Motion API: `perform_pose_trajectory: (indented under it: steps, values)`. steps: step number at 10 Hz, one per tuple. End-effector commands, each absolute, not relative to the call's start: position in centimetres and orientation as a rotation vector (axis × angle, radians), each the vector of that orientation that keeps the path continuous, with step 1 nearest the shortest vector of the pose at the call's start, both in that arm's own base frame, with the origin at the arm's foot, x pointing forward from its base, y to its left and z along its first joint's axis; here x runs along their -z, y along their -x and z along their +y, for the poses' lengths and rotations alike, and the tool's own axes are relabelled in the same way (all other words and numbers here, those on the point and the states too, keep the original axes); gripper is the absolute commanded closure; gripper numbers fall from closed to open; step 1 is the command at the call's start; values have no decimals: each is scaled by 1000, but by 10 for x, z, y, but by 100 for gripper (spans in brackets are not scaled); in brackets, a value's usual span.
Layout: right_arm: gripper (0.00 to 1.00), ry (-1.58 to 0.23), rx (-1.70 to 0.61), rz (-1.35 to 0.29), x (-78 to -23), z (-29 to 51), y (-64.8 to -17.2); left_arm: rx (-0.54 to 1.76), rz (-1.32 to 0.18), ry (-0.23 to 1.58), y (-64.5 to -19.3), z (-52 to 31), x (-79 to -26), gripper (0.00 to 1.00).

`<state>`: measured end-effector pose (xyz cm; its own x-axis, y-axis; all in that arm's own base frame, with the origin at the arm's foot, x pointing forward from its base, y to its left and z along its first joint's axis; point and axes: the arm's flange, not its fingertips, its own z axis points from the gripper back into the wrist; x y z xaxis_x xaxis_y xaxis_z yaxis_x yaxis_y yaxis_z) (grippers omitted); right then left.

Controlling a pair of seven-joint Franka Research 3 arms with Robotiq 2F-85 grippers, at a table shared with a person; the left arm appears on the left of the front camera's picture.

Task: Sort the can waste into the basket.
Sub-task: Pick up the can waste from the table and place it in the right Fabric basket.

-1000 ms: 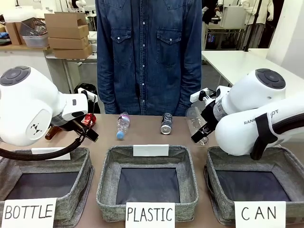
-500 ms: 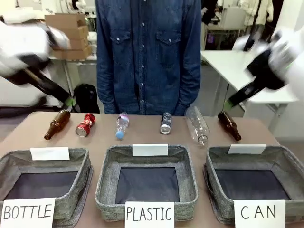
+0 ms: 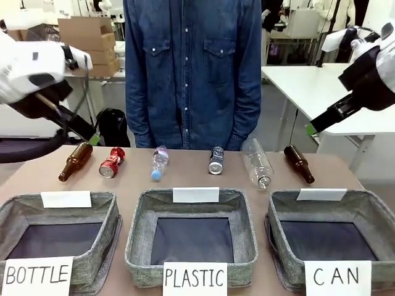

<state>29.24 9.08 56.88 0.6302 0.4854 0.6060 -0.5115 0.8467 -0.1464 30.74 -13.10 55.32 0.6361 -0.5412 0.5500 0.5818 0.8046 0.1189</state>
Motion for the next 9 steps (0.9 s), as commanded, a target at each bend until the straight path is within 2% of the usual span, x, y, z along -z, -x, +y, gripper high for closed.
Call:
perform_pose_trajectory:
  steps: [1,2,3,4,6,9]
  values:
    - [0,-642,-451,-509,-564,63,-297,646,-456,607,-296,-84,-575,0]
    - [0,-925,-373,-330,-552,43,-298,495,-406,831,-306,-50,-561,0]
    - [0,-1089,-244,-195,-540,26,-300,353,-388,1076,-312,-26,-546,0]
    - [0,-1184,-164,-125,-531,8,-302,195,-435,1211,-314,-9,-535,0]
    - [0,-1338,-47,-175,-512,-29,-307,51,-482,1300,-309,-9,-523,0]
    - [0,-1379,94,-220,-483,-56,-308,-79,-451,1377,-309,1,-495,0]
